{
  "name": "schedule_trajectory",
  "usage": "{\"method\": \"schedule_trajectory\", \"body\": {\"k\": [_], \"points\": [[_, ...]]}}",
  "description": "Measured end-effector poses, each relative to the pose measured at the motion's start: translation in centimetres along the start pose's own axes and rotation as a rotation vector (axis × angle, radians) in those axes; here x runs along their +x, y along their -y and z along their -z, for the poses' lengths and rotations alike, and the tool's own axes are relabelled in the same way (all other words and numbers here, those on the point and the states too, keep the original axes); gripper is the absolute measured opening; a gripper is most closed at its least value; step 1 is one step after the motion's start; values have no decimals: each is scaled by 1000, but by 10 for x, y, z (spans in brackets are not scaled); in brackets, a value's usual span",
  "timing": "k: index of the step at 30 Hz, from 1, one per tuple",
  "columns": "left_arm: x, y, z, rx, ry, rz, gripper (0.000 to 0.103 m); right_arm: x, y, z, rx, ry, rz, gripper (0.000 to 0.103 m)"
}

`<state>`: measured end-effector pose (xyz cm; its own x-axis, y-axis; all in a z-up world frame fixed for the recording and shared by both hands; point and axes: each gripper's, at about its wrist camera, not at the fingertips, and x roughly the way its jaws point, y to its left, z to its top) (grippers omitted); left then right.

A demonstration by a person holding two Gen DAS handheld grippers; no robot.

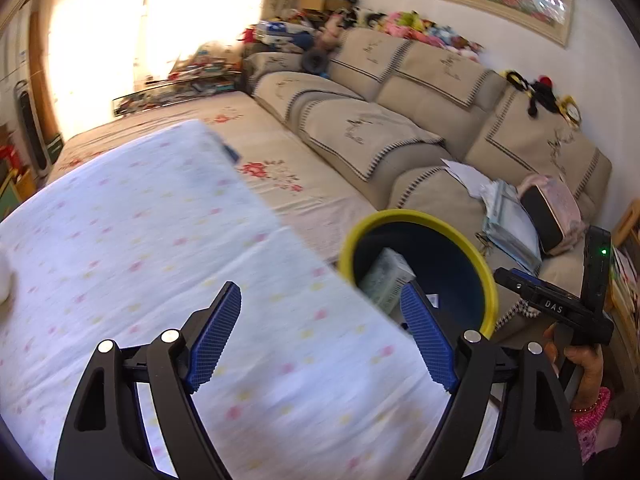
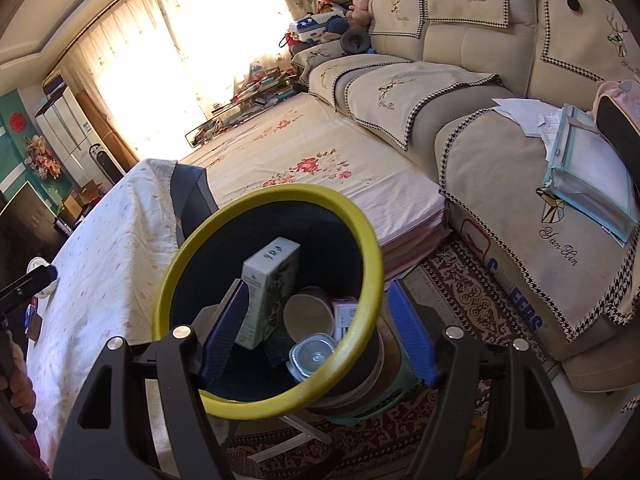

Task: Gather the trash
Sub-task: 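Carry the printed box over the yellow bin and open the left gripper, then grasp the white pudding cup by its rim with the right gripper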

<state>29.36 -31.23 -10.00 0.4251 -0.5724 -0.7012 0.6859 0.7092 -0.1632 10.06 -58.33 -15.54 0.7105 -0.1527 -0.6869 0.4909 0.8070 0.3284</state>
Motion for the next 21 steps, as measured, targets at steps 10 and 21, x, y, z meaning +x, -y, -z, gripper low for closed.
{"method": "schedule_trajectory", "body": {"k": [10, 21], "points": [[-88, -130, 64, -176, 106, -176, 85, 11, -70, 0, -127, -46, -47, 69], [-159, -251, 145, -360, 161, -319, 86, 35, -214, -9, -350, -121, -218, 69]]}}
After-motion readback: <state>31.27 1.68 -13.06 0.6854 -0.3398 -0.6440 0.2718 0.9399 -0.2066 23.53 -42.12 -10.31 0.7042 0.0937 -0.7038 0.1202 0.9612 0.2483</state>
